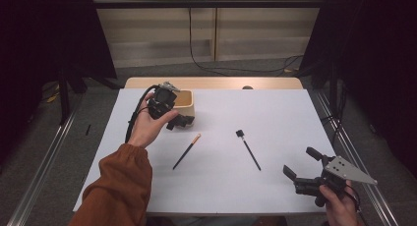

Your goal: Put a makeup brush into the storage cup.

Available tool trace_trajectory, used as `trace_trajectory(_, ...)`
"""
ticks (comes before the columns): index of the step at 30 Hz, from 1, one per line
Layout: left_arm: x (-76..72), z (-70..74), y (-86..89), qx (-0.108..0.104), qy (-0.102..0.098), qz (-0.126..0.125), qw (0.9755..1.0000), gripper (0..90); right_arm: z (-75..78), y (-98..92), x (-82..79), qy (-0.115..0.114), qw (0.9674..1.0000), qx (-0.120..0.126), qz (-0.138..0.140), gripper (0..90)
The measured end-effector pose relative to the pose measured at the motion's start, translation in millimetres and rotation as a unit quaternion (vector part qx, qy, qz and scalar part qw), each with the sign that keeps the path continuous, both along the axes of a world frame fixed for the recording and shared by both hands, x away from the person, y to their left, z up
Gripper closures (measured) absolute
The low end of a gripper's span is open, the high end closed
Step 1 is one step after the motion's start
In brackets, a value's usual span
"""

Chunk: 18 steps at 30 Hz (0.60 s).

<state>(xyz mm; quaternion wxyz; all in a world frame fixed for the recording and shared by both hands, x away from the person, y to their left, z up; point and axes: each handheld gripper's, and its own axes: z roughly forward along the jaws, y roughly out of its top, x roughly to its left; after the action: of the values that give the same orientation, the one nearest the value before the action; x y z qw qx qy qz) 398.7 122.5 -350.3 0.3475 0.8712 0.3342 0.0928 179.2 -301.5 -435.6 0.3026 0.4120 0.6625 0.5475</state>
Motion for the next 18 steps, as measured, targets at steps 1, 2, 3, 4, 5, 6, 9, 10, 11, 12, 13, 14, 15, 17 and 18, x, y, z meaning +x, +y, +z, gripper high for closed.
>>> trace_trajectory(1,0.5,-0.6,-0.2,0.007,0.006,0.002,1.0,7.7,-0.1,-0.4,-0.1,0.0,1.0,-0.001,0.001,0.0)
trace_trajectory(2,0.7,-1.3,-0.6,0.01,0.009,0.002,0.9999,7.7,-0.1,-0.4,-0.1,0.0,1.0,-0.001,0.001,0.0)
trace_trajectory(3,1.2,-2.0,-1.5,0.019,0.018,-0.001,0.9997,7.7,-0.2,-0.3,0.1,0.0,1.0,-0.001,0.001,0.0)
trace_trajectory(4,1.7,-3.2,-2.8,0.023,0.028,0.002,0.9993,7.8,-0.3,-0.4,0.4,0.0,1.0,-0.001,0.0,0.0)
trace_trajectory(5,2.8,-4.2,-3.4,0.027,0.042,-0.001,0.9987,7.8,-0.2,-0.3,0.3,0.0,1.0,-0.001,0.001,0.0)
trace_trajectory(6,4.4,-6.4,-5.1,0.036,0.057,-0.005,0.9977,7.9,0.0,0.1,-0.1,0.0,1.0,0.0,0.001,0.0)
trace_trajectory(9,7.5,-11.2,-9.5,0.066,0.076,-0.005,0.9949,7.8,0.0,0.1,-0.1,0.0,1.0,0.0,0.0,0.0)
trace_trajectory(10,7.8,-13.1,-11.4,0.074,0.085,-0.006,0.9936,7.8,-0.1,0.0,0.0,0.0,1.0,0.0,0.001,0.0)
trace_trajectory(11,7.8,-13.1,-11.4,0.074,0.085,-0.006,0.9936,7.8,-0.1,0.0,0.0,0.0,1.0,0.0,0.001,0.0)
trace_trajectory(12,8.1,-14.4,-12.7,0.083,0.088,-0.008,0.9926,7.8,-0.2,0.0,0.1,0.0,1.0,0.0,0.0,0.0)
trace_trajectory(13,8.4,-15.9,-14.0,0.09,0.092,-0.008,0.9917,7.9,-0.2,0.0,0.1,0.0,1.0,0.0,0.001,0.0)
trace_trajectory(14,8.8,-17.1,-15.1,0.093,0.097,-0.007,0.9909,7.9,-0.3,0.0,0.1,0.0,1.0,0.0,0.001,0.0)
trace_trajectory(15,9.3,-18.3,-15.9,0.097,0.1,-0.009,0.9902,7.8,-0.3,0.1,0.1,0.001,1.0,-0.001,0.001,0.0)
trace_trajectory(17,10.9,-21.6,-17.2,0.11,0.113,-0.013,0.9874,7.8,-0.2,-0.1,-0.1,0.0,1.0,-0.002,0.003,0.0)
trace_trajectory(18,11.7,-25.6,-18.8,0.122,0.125,-0.016,0.9845,7.8,-0.1,0.0,-0.1,0.0,1.0,-0.002,0.003,0.0)
